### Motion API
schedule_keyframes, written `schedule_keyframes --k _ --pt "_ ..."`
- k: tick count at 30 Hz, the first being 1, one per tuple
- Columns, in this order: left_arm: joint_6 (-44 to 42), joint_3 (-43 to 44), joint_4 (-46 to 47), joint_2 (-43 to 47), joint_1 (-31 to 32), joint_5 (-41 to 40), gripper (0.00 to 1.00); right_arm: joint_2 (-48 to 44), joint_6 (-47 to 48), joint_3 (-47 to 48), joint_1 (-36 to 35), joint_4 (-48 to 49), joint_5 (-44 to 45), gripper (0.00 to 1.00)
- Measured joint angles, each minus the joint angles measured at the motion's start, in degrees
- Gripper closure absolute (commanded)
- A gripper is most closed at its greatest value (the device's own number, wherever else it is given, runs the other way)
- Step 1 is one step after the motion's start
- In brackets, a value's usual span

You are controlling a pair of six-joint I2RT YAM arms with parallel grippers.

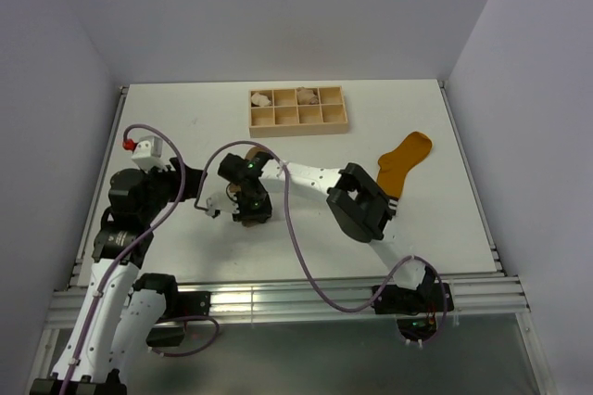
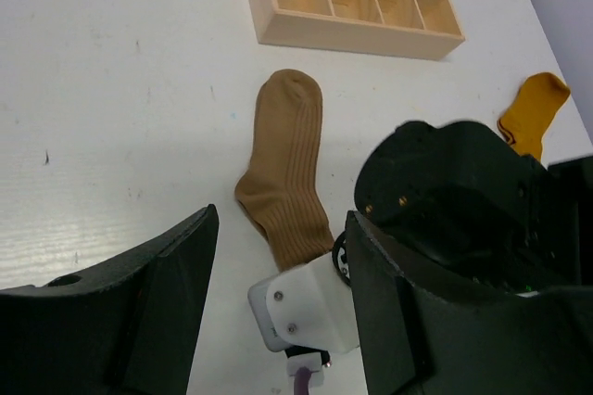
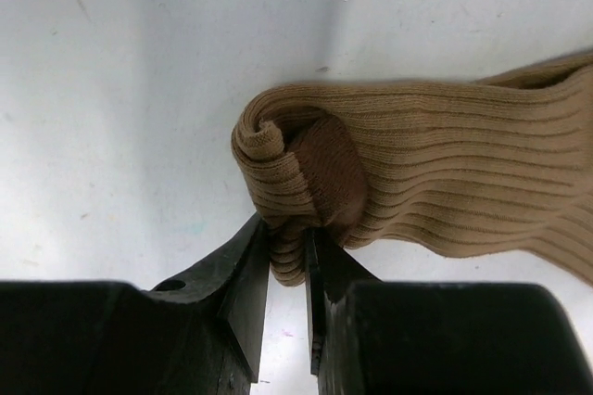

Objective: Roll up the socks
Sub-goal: Roll the sock at the center of the board.

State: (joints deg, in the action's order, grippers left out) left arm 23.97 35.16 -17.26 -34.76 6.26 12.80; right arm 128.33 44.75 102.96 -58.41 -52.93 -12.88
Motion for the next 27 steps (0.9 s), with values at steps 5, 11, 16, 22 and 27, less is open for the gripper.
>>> schedule_keyframes --k 5,11,16,22,27 --pt "-5.2 1.1 -0.9 0.5 0.6 0.7 0.38 4.3 2.8 7.0 2.1 -7.1 -5.6 0.99" --pt "-9.1 2.4 0.0 2.1 1.9 4.2 0.38 8.6 4.9 13.0 5.8 -13.1 -14.9 0.99" --pt "-11.4 2.8 0.5 2.9 4.6 5.3 0.37 14.2 6.3 20.5 8.8 -20.0 -22.6 1.0" --pt "-11.8 3.6 -2.0 0.2 16.2 7.9 0.37 16.8 3.7 23.4 10.4 -23.0 -27.5 1.0" --pt "-10.0 3.8 -2.1 -9.1 35.4 0.8 0.37 17.4 2.4 23.5 10.4 -24.4 -28.8 1.0"
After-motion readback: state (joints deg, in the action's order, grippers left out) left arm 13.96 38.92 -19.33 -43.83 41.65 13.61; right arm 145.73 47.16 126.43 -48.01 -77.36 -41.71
